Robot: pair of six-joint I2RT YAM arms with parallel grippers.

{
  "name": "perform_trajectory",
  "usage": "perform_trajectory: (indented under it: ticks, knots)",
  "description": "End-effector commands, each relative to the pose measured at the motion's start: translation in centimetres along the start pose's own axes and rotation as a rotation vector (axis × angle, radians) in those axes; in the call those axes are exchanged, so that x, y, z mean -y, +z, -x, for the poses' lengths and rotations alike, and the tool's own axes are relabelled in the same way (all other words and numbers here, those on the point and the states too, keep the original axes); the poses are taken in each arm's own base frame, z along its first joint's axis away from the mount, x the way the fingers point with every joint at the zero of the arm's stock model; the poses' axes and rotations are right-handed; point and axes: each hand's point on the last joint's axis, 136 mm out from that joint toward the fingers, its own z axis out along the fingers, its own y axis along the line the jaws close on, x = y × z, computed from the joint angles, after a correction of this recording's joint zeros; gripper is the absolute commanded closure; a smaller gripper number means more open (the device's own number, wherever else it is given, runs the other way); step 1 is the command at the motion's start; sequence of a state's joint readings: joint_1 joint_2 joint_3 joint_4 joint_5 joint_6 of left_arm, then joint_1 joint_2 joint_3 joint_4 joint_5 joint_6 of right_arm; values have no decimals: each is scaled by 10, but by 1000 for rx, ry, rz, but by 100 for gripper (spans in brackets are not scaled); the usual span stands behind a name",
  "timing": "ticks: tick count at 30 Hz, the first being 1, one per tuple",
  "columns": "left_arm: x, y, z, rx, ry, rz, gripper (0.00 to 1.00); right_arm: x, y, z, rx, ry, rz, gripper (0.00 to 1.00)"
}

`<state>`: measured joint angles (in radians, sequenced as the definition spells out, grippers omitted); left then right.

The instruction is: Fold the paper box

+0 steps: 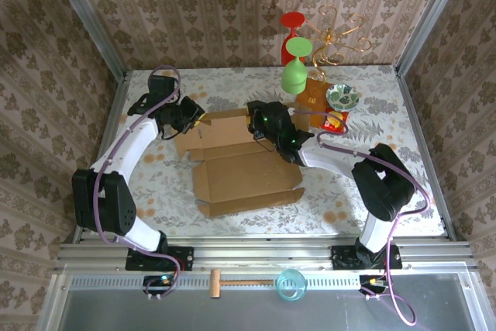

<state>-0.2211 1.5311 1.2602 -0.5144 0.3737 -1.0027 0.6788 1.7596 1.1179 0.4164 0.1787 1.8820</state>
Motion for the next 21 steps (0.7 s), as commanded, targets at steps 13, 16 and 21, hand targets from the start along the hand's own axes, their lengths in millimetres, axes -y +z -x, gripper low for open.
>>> perform_trajectory:
  ticks: [13, 16, 21]
  knots:
    - [2, -14, -4, 13, 5, -27, 86, 4, 22, 2, 32, -17, 2, 73]
    - [2, -15, -5, 13, 2, -32, 86, 6, 26, 0, 33, -17, -2, 73]
    - [3, -15, -5, 14, 1, -38, 87, 4, 31, 2, 48, -18, 1, 77]
